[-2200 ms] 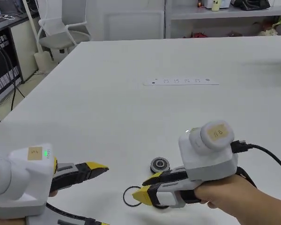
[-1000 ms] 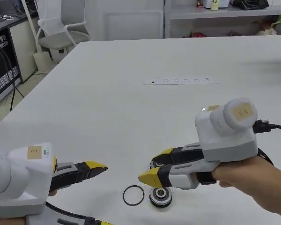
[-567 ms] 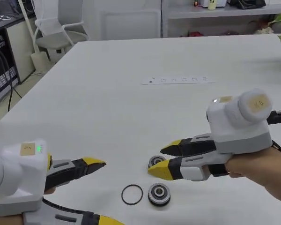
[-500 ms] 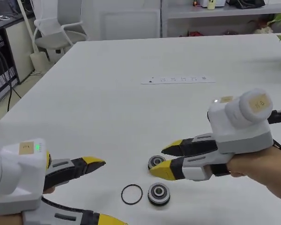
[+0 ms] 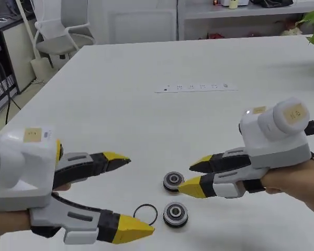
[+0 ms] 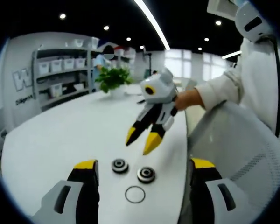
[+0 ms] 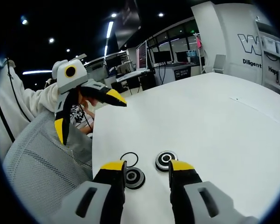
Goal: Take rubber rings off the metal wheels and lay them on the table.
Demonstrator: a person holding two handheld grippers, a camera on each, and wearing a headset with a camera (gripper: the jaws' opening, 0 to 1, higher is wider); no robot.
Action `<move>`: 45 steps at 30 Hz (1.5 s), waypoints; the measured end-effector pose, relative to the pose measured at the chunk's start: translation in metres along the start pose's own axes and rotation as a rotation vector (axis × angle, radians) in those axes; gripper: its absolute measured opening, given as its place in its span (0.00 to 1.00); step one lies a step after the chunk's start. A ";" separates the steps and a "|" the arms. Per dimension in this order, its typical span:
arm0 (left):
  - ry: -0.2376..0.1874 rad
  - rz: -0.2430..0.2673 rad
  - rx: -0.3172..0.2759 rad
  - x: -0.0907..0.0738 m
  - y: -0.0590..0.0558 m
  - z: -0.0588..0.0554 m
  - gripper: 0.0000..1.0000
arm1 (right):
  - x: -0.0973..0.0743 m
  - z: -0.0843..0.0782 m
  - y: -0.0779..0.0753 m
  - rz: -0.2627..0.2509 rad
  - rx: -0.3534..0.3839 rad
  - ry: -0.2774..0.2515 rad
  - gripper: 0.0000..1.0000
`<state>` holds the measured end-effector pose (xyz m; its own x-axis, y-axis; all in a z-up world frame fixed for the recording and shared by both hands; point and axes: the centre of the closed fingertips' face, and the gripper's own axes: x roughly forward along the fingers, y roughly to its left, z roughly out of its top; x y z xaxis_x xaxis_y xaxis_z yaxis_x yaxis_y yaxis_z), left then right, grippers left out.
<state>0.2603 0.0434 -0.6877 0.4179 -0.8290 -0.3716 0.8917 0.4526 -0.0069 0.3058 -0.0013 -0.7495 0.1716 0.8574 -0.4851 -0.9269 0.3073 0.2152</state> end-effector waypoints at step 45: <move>0.142 -0.060 0.091 0.067 -0.002 -0.055 0.44 | 0.017 -0.056 0.022 0.132 -0.078 0.186 0.27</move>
<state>0.2767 0.0045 -0.7636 0.3400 -0.7960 -0.5008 0.9292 0.3664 0.0484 0.2693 -0.0026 -0.8006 -0.0107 0.7952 -0.6063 -0.9615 0.1584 0.2247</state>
